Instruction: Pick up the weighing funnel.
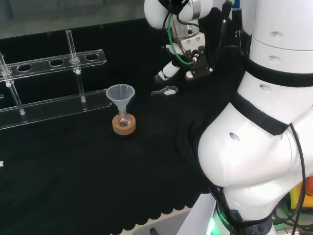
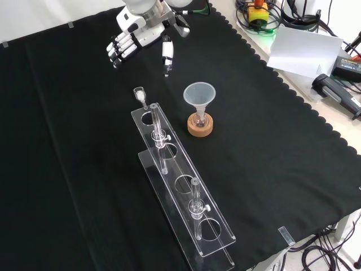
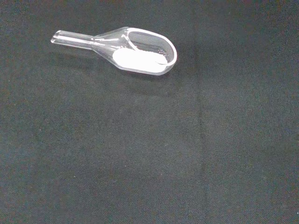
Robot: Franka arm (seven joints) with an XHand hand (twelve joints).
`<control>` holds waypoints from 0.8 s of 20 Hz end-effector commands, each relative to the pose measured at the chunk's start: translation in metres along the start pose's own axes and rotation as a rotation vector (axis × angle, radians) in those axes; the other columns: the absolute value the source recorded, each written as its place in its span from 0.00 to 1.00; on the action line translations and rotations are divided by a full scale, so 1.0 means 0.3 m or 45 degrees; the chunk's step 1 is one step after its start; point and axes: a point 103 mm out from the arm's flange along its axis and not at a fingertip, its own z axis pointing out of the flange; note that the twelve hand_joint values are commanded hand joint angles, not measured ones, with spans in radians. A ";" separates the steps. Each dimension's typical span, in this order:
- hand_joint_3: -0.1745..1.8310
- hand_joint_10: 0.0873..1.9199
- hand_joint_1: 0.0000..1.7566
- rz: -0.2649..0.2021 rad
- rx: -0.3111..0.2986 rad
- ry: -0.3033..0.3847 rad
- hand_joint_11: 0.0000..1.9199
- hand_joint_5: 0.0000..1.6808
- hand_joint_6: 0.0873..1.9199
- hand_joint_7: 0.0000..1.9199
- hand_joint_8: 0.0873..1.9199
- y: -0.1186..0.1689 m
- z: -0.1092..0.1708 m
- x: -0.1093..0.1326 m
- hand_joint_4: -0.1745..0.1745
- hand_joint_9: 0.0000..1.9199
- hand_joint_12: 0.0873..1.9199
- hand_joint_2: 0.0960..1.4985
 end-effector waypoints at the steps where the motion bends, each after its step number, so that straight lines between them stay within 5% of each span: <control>1: 0.10 0.00 0.28 -0.009 -0.016 0.017 0.00 0.00 0.00 0.06 0.00 -0.010 0.031 -0.043 0.58 0.06 0.00 0.39; 6: 0.10 0.01 0.29 0.001 -0.098 0.060 0.00 0.01 0.00 0.10 0.00 -0.018 0.072 -0.059 0.58 0.10 0.00 0.39; 11: 0.10 0.25 0.29 -0.025 -0.110 0.075 0.00 0.05 0.00 0.12 0.06 -0.005 0.097 -0.044 0.60 0.05 0.02 0.40; 16: 0.10 0.32 0.30 -0.030 -0.111 0.087 0.00 0.07 0.00 0.12 0.09 0.004 0.106 -0.043 0.60 0.02 0.06 0.41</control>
